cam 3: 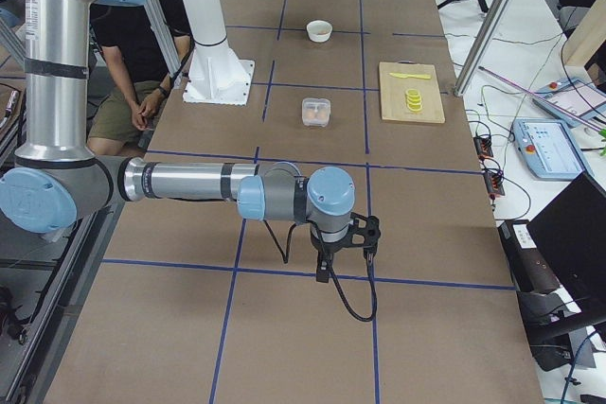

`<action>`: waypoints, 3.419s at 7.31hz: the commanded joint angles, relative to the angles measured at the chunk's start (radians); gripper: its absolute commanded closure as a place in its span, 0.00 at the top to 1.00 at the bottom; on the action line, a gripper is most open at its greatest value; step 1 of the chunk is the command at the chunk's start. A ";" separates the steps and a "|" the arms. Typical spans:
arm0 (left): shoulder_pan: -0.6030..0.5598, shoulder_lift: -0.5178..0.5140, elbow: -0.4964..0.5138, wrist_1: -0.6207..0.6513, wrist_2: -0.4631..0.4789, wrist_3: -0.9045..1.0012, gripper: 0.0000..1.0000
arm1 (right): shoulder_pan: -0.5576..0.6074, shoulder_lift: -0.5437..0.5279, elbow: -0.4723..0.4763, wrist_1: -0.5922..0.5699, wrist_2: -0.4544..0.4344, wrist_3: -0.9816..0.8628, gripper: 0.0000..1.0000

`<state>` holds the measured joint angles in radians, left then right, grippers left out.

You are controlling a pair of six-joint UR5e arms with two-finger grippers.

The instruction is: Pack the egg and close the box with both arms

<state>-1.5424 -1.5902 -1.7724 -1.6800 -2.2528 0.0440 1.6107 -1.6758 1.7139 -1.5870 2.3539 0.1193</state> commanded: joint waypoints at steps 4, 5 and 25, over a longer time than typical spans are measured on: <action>0.253 -0.126 -0.094 -0.086 -0.239 -0.212 1.00 | -0.041 0.039 -0.006 -0.004 -0.004 0.000 1.00; 0.278 -0.142 -0.120 -0.089 -0.228 -0.295 1.00 | -0.041 0.033 -0.017 -0.004 0.007 0.000 1.00; 0.981 -0.122 -0.170 -0.155 0.435 -1.351 0.74 | -0.038 0.036 -0.013 0.001 0.110 0.003 1.00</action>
<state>-0.5613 -1.7086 -1.9503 -1.8346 -1.8179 -1.3119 1.5723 -1.6403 1.7010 -1.5861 2.4635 0.1227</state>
